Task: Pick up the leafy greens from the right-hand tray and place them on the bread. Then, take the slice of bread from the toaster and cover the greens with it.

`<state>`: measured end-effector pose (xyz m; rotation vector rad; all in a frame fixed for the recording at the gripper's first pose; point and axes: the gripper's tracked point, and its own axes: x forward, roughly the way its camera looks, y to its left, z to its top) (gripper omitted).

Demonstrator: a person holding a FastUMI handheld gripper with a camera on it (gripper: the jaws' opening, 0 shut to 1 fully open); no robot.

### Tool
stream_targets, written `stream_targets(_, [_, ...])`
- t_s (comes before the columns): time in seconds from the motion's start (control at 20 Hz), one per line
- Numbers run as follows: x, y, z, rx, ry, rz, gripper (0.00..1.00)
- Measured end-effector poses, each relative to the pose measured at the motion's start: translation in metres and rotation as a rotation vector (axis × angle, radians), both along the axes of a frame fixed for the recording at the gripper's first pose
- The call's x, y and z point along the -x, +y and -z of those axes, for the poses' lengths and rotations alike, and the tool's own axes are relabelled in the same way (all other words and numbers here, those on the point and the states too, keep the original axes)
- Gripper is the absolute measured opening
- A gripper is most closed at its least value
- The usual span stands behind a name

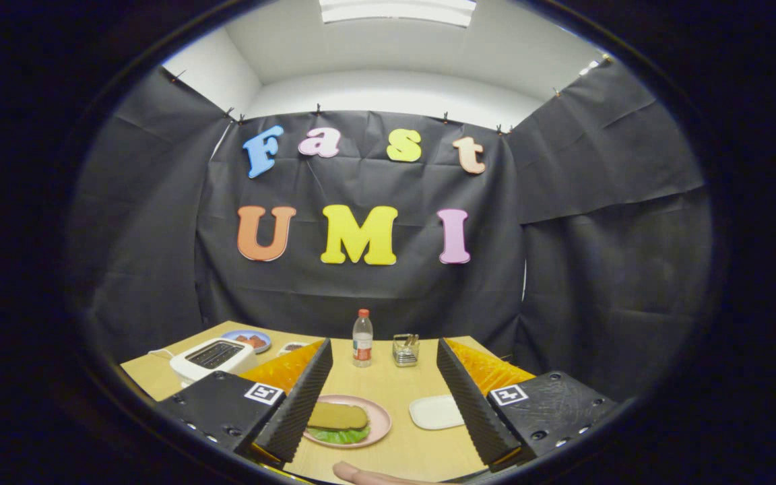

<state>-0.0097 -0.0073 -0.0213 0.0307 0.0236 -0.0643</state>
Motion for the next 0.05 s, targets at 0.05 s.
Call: stream_targets(0.05, [0.0001,-0.0014,0.0005,-0.007,0.003,0.002,0.95])
